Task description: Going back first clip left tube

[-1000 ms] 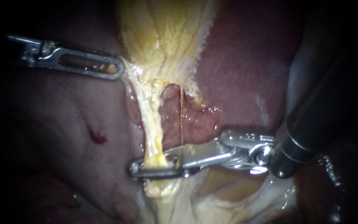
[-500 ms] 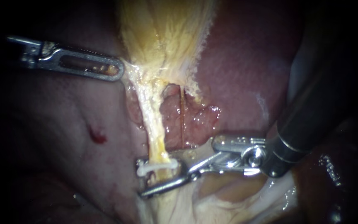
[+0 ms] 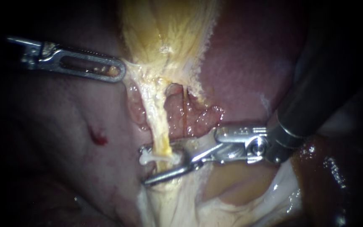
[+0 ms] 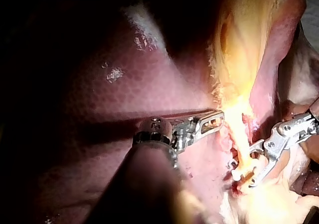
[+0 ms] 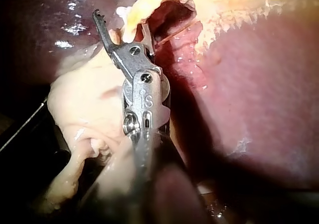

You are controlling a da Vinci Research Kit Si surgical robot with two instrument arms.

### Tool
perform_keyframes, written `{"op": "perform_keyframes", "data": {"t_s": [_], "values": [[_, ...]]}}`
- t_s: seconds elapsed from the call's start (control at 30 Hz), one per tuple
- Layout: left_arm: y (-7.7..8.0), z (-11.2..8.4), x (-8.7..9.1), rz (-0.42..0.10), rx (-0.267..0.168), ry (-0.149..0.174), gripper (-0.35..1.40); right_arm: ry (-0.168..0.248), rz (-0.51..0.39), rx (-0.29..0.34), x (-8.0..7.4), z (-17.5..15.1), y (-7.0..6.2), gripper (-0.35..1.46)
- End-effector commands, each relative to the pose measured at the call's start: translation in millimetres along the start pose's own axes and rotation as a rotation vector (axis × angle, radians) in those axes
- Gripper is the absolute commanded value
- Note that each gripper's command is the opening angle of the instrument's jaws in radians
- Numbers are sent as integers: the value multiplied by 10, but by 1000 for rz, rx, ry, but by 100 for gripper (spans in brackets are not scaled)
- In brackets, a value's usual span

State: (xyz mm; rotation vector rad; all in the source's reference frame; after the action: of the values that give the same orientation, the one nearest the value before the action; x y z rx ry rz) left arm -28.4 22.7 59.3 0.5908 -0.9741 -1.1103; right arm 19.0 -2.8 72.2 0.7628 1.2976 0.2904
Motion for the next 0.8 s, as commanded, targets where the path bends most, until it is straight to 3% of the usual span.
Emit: {"op": "perform_keyframes", "data": {"t_s": [0.03,0.3,0.5,0.8], "values": [[0,0,0,0,-1,0,-35,1,-4,-4,0,-2,1,50],[0,-1,0,0,0,0,-35,3,-66,-16,0,-20,-4,50],[0,-1,1,0,3,2,-35,13,-122,-37,10,-54,-13,50],[0,-2,1,1,3,2,-35,-12,-170,-85,31,-115,-28,50]]}}
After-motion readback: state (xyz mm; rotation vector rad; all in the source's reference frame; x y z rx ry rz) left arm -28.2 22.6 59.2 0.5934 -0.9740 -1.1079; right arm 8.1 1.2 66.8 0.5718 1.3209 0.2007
